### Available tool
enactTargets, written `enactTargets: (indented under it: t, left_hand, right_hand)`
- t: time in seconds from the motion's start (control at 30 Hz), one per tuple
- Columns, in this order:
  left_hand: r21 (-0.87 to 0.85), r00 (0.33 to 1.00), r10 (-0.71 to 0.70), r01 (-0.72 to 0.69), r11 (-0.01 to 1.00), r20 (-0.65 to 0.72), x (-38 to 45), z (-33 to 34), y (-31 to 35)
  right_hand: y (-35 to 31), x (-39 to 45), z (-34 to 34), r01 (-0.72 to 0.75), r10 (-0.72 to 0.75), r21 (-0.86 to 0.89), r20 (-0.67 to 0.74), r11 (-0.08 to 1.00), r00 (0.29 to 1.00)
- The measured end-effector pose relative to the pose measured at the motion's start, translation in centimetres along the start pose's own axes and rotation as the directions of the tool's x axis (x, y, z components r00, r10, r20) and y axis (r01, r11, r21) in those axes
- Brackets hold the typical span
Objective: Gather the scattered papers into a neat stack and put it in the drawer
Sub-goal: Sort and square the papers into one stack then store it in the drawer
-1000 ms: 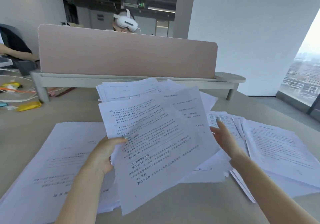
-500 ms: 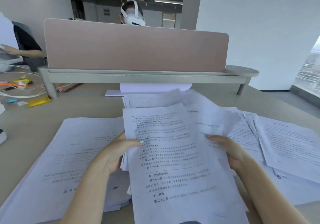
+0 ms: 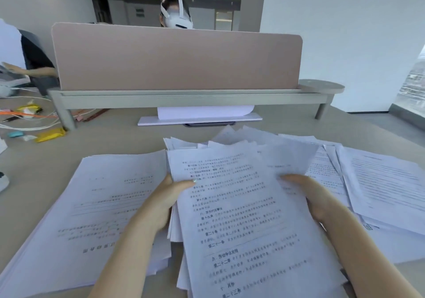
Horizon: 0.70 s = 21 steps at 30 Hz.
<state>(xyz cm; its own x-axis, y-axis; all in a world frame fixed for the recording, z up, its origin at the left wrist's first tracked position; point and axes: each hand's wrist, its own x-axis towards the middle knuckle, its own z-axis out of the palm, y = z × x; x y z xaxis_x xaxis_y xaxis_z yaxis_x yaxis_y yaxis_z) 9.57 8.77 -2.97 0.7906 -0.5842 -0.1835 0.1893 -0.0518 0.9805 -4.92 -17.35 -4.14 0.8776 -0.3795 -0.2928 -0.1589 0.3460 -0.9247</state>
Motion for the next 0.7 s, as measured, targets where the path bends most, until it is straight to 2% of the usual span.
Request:
enactTargets:
  t: [0.07,0.1,0.23,0.37,0.43,0.53,0.6,0.63,0.7]
  left_hand:
    - [0.049,1.0,0.006,-0.006,0.999,0.001,-0.1,0.1,-0.2]
    - [0.059,1.0,0.003,-0.004,0.998,0.021,-0.1,0.1,-0.3]
    - [-0.001,0.992,-0.026,0.026,1.0,0.123,-0.3,-0.1,-0.1]
    - [0.235,0.996,0.088,-0.089,0.968,0.015,-0.1,0.0,-0.1]
    - [0.241,0.994,0.104,-0.106,0.965,0.022,-0.3,0.2,-0.1]
    - [0.101,0.996,0.07,-0.076,0.992,0.062,-0.4,0.0,0.1]
    - [0.027,0.996,0.016,-0.019,0.999,0.083,-0.5,-0.1,0.3]
    - [0.031,0.994,-0.012,0.009,0.999,0.111,-0.7,0.0,0.3]
    - [0.16,0.98,-0.046,0.015,0.987,0.194,-0.9,0.2,0.0]
  right_hand:
    - [0.2,0.1,0.1,0.057,-0.061,-0.058,-0.084,0.997,0.995]
    - [0.2,0.1,0.2,0.054,-0.06,-0.074,-0.083,0.996,0.995]
    - [0.0,-0.2,0.1,-0.011,0.012,-0.043,0.016,0.999,1.0]
    - [0.5,0.0,-0.1,0.008,-0.005,-0.034,0.083,0.999,0.997]
    - [0.5,0.2,-0.3,-0.007,0.01,-0.035,0.086,0.999,0.996]
    - [0.2,0.0,-0.3,-0.063,0.062,0.037,0.052,0.997,0.997]
    - [0.3,0.0,-0.4,-0.04,0.038,0.073,0.026,0.997,0.999]
    - [0.3,-0.2,-0.4,-0.033,0.031,0.09,0.028,0.995,0.999]
    - [0.2,-1.0,-0.2,-0.047,0.043,0.087,0.048,0.995,0.998]
